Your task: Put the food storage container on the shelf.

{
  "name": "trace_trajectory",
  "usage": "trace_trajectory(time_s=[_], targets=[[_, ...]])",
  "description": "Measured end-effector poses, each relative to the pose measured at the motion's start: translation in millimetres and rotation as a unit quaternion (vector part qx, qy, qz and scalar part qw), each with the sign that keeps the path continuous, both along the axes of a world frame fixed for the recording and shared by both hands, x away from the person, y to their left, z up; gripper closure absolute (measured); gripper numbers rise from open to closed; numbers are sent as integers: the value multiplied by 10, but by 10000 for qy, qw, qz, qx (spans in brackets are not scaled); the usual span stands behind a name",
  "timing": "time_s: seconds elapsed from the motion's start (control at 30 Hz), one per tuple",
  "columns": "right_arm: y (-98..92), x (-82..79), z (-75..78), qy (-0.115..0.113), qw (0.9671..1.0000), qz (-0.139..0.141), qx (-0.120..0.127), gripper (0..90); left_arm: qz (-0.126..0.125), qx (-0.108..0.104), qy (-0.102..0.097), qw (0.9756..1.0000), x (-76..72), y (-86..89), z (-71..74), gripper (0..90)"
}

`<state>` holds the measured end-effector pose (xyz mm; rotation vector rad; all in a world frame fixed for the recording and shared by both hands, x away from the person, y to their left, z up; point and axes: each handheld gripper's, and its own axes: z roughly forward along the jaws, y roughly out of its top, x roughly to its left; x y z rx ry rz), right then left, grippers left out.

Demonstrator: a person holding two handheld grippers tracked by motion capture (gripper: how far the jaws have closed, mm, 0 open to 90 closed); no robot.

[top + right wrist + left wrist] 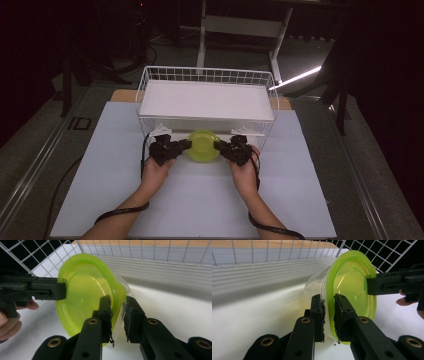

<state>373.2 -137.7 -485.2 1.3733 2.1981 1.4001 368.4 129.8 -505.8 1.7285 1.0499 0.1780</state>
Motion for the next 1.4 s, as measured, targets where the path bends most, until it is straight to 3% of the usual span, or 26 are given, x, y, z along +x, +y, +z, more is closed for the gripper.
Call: trace_trajectory(time_s=[0.03,0.1,0.37,0.43,0.5,0.63,0.67,0.8,1.0,1.1,1.2,1.4], targets=[[6,35,2,-21,10000,-64,66,757,31,-79,72,9999,42,16,-1,776],[25,49,2,-136,9998,-118,-19,745,118,-26,-45,9999,57,7,5,765],[46,93,-48,-383,9979,-494,-150,679,416,0,-127,9991,154,-65,25,724],[40,121,-64,-427,9972,-588,-175,656,278,10,-248,9993,197,-71,25,719],[43,153,-74,-452,9966,-662,-214,649,423,-69,-168,9989,186,-94,28,715],[59,184,-82,-468,9963,-687,-235,635,415,-208,-140,9988,221,-57,-8,704],[64,186,-87,-468,9962,-690,-249,627,536,-263,-36,9982,218,-50,-21,695],[133,151,-102,-769,9937,-663,-469,612,567,-181,-88,9982,231,-26,-69,642],[154,166,-68,-772,9938,-721,-350,581,586,-191,-91,9981,236,-23,-69,611],[142,139,-22,-808,9936,-719,-321,584,603,-363,-201,9973,195,-24,-38,565],[129,110,-2,-852,9932,-717,-352,583,594,-396,-203,9972,175,-4,-23,539],[80,-94,21,-847,9942,-558,-359,633,570,-211,-322,9976,28,56,1,502]])
